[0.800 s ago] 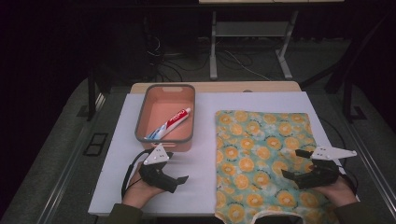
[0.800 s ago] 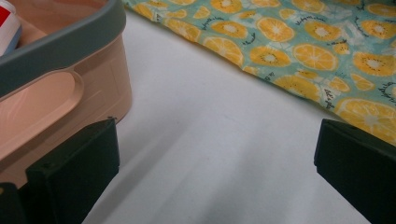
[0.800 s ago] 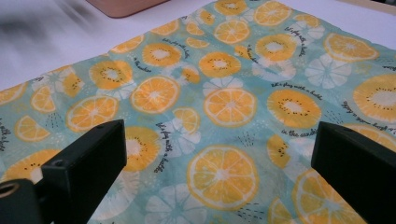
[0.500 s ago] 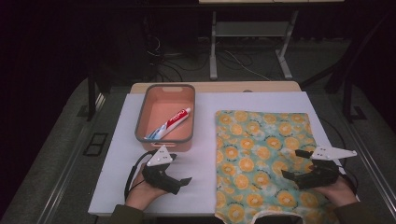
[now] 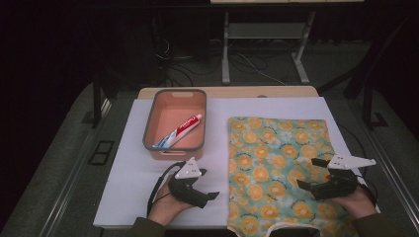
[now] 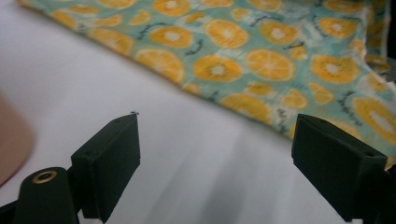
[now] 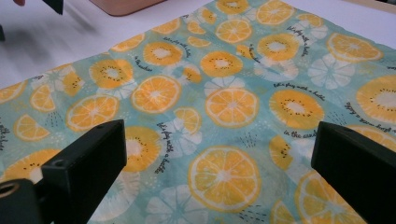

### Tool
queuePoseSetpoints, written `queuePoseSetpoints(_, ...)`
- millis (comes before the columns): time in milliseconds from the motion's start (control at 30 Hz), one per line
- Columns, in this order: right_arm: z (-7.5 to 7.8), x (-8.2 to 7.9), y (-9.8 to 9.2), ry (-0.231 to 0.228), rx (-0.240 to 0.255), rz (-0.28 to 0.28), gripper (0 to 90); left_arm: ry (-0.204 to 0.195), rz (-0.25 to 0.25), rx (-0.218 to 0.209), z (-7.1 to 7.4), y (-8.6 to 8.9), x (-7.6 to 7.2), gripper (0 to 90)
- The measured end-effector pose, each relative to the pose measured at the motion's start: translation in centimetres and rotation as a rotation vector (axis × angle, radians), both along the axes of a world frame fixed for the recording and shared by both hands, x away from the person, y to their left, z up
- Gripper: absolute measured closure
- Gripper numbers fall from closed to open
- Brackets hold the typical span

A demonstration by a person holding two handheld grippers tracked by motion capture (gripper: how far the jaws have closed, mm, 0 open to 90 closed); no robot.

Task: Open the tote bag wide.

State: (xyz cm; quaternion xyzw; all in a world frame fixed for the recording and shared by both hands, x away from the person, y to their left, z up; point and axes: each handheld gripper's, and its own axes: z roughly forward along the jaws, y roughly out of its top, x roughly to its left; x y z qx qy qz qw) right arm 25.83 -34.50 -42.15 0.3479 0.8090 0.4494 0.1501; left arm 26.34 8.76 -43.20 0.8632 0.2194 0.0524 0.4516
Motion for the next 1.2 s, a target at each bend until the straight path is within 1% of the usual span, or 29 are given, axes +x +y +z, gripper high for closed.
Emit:
queuePoseSetpoints(133, 0.0, 0.0, 0.1, 0.002, -0.003, 0.001, 3.1, 0.011, -0.045, 0.024, -0.5, -2.0, -0.3, 14.9)
queuePoseSetpoints(267, -0.1, 0.0, 0.1, 0.002, -0.005, 0.001, 3.1, 0.028, -0.064, 0.031, -1.0, -3.4, -0.3, 15.9)
queuePoseSetpoints(367, -0.1, 0.0, 0.1, 0.003, -0.007, 0.000, 3.1, 0.039, -0.077, 0.047, -1.4, -4.3, -0.3, 17.6)
queuePoseSetpoints(467, -0.1, 0.0, 0.1, 0.004, -0.007, 0.000, 3.1, 0.034, -0.097, 0.080, -1.9, -5.3, -0.3, 19.0)
queuePoseSetpoints(500, -0.1, 0.0, 0.1, 0.004, -0.008, 0.000, 3.1, 0.028, -0.109, 0.092, -2.1, -5.6, -0.4, 22.3)
queuePoseSetpoints(533, -0.1, 0.0, 0.1, 0.002, -0.008, 0.001, 3.1, 0.023, -0.116, 0.105, -2.2, -5.9, -0.4, 28.8)
queuePoseSetpoints(567, -0.1, 0.0, 0.1, 0.002, -0.008, 0.001, 3.1, 0.006, -0.115, 0.118, -2.3, -6.2, -0.5, 28.8)
queuePoseSetpoints(600, -0.1, 0.0, 0.1, 0.001, -0.009, 0.000, 3.1, -0.012, -0.117, 0.122, -2.2, -6.3, -0.6, 39.1)
queuePoseSetpoints(633, -0.1, 0.0, 0.1, 0.000, -0.009, 0.001, 3.1, -0.029, -0.119, 0.129, -2.2, -6.4, -0.7, 45.3)
queuePoseSetpoints(667, -0.1, 0.0, 0.1, 0.000, -0.009, 0.001, 3.1, -0.039, -0.118, 0.133, -2.2, -6.5, -0.7, 45.3)
queuePoseSetpoints(700, -0.1, 0.1, 0.1, -0.001, -0.010, 0.001, 3.1, -0.047, -0.127, 0.131, -2.2, -6.5, -0.8, 56.5)
queuePoseSetpoints(733, -0.1, 0.1, 0.1, -0.001, -0.010, 0.001, 3.1, -0.048, -0.136, 0.129, -2.2, -6.6, -0.9, 56.5)
queuePoseSetpoints(767, -0.1, 0.1, 0.1, 0.003, -0.010, 0.001, 3.1, -0.051, -0.144, 0.127, -2.2, -6.6, -0.9, 67.9)
queuePoseSetpoints(800, -0.1, 0.1, 0.1, 0.003, -0.010, 0.001, 3.1, -0.054, -0.151, 0.125, -2.2, -6.6, -1.0, 73.8)
queuePoseSetpoints(833, -0.1, 0.0, 0.1, 0.003, -0.011, 0.001, 3.1, -0.054, -0.156, 0.121, -2.3, -6.7, -1.0, 73.8)
queuePoseSetpoints(867, -0.1, 0.0, 0.2, 0.000, -0.011, 0.002, 3.1, -0.054, -0.160, 0.119, -2.3, -6.8, -1.0, 85.4)
queuePoseSetpoints(900, -0.1, 0.0, 0.2, 0.000, -0.011, 0.002, 3.1, -0.054, -0.168, 0.118, -2.3, -6.8, -1.0, 85.4)
queuePoseSetpoints(933, -0.1, 0.0, 0.2, 0.000, -0.011, 0.000, 3.1, -0.055, -0.169, 0.123, -2.3, -6.9, -1.0, 89.3)
queuePoseSetpoints(1000, -0.1, 0.0, 0.1, 0.000, -0.011, -0.002, 3.1, -0.043, -0.164, 0.120, -2.2, -6.9, -0.8, 89.6)
queuePoseSetpoints(1067, -0.1, 0.0, 0.1, -0.001, -0.010, -0.002, 3.1, -0.057, -0.163, 0.131, -2.1, -7.0, -0.8, 89.7)
queuePoseSetpoints(1133, 0.0, 0.0, 0.1, -0.002, -0.009, -0.001, 3.1, -0.062, -0.148, 0.144, -2.0, -6.8, -0.6, 89.8)
queuePoseSetpoints(1200, 0.0, 0.0, 0.1, -0.004, -0.009, -0.001, 3.1, -0.064, -0.129, 0.136, -1.8, -6.5, -0.1, 89.9)
